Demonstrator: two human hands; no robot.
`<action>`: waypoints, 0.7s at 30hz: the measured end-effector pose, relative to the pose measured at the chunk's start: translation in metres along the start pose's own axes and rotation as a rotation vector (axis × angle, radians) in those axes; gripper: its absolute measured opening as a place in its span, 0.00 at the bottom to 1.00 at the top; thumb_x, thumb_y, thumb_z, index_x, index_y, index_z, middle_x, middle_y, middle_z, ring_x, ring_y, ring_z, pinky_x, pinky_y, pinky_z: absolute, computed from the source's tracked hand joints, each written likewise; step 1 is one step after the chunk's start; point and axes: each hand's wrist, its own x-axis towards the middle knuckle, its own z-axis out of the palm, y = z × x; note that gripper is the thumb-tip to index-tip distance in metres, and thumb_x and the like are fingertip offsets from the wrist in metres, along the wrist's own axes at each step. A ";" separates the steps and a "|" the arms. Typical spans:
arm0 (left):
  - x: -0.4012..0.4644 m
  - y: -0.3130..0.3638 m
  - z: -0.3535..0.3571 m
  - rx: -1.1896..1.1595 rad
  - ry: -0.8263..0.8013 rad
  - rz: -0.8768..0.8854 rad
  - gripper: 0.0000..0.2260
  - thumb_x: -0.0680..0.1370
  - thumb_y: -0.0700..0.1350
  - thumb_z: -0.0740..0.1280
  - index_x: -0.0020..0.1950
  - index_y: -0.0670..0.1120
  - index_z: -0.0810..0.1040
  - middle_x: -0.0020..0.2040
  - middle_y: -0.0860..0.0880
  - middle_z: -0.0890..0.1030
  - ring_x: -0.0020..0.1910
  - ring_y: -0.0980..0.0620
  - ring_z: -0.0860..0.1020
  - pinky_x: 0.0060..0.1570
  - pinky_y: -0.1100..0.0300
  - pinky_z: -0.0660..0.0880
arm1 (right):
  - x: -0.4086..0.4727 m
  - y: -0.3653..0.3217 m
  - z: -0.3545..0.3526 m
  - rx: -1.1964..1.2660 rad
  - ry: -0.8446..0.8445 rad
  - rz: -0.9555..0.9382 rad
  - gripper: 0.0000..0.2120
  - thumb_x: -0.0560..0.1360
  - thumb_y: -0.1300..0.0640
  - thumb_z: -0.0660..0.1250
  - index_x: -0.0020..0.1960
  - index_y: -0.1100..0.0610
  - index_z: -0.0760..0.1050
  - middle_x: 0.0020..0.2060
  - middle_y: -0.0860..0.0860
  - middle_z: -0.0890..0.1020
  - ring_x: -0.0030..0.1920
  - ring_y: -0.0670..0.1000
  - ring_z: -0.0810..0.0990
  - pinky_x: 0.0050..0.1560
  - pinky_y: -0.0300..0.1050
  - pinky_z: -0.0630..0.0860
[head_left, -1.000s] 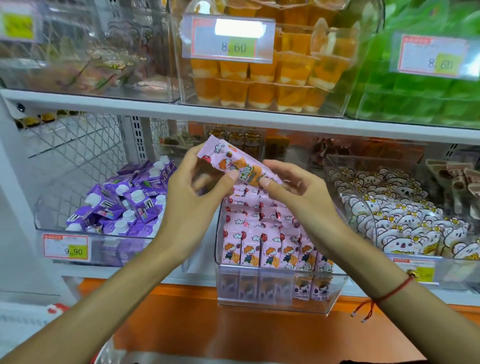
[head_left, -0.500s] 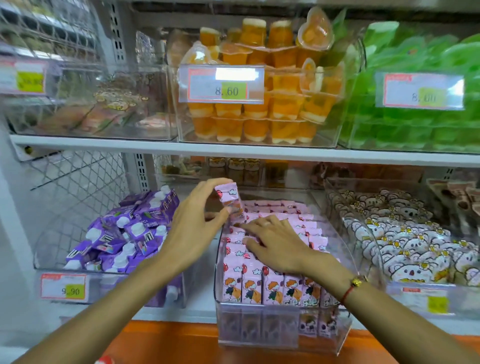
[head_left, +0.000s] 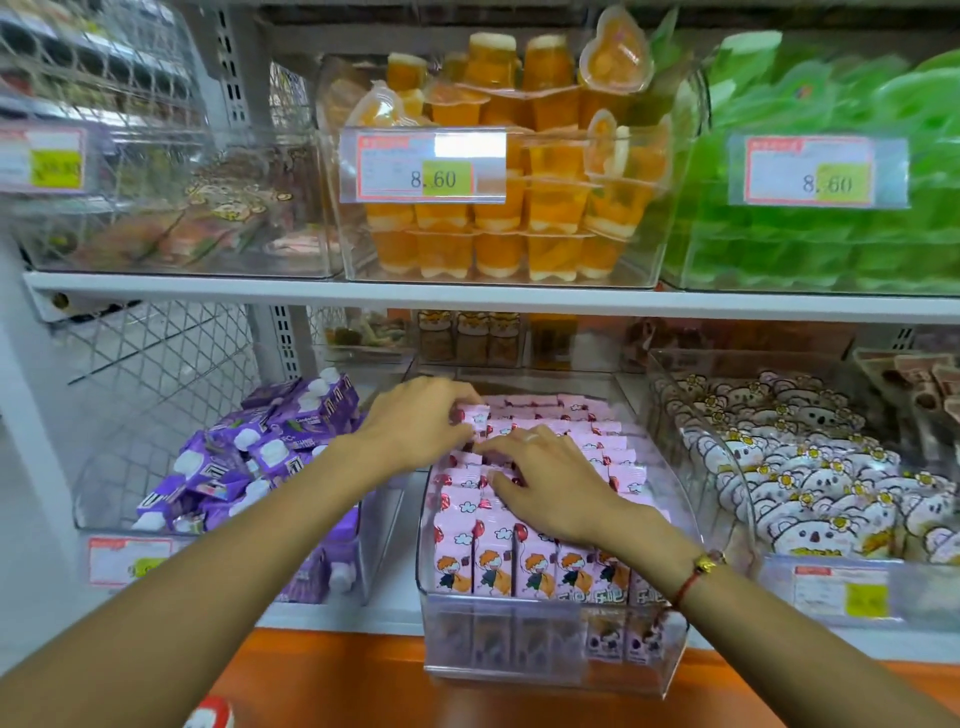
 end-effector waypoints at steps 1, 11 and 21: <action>-0.003 0.002 0.002 -0.015 0.039 -0.025 0.15 0.77 0.49 0.67 0.64 0.58 0.75 0.61 0.53 0.79 0.61 0.47 0.76 0.53 0.55 0.72 | 0.000 0.000 0.000 -0.002 -0.002 -0.002 0.18 0.81 0.51 0.57 0.70 0.49 0.68 0.56 0.51 0.77 0.60 0.55 0.69 0.59 0.51 0.64; -0.112 0.013 0.017 -0.370 0.240 -0.180 0.24 0.70 0.60 0.69 0.64 0.65 0.66 0.51 0.66 0.73 0.44 0.64 0.74 0.43 0.60 0.70 | 0.030 -0.002 -0.001 0.012 -0.026 0.005 0.18 0.82 0.51 0.54 0.68 0.55 0.72 0.61 0.57 0.78 0.60 0.59 0.75 0.58 0.50 0.70; -0.114 0.003 0.018 -0.305 0.177 -0.193 0.22 0.74 0.57 0.68 0.68 0.63 0.69 0.54 0.57 0.81 0.55 0.53 0.78 0.49 0.58 0.73 | 0.042 -0.005 0.003 -0.165 -0.297 0.037 0.23 0.82 0.45 0.46 0.70 0.52 0.69 0.68 0.55 0.70 0.67 0.58 0.66 0.64 0.55 0.62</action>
